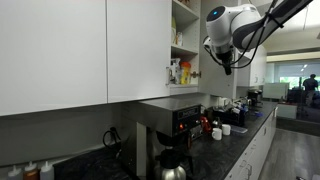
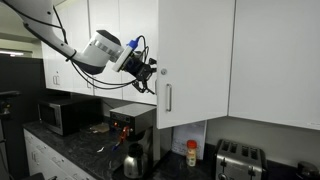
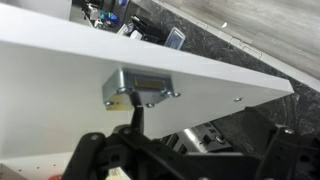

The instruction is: Open the right door of the cabinet above the coffeemaker

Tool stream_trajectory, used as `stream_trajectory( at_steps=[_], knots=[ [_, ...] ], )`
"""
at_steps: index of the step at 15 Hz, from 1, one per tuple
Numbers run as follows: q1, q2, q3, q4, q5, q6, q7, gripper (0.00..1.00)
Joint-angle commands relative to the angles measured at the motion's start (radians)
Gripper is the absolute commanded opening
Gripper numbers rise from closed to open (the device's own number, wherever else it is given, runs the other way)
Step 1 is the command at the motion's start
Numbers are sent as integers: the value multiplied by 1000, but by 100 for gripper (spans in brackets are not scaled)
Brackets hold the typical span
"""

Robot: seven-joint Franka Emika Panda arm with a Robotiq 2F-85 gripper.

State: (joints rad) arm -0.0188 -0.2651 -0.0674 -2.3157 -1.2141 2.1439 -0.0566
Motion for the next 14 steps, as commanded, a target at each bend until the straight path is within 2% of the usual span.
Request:
stream_trajectory(
  at_steps=[1, 14],
  knots=[
    [-24, 6, -7, 3, -35, -20, 17, 100],
    [-66, 12, -50, 10, -87, -75, 43, 100]
  ],
)
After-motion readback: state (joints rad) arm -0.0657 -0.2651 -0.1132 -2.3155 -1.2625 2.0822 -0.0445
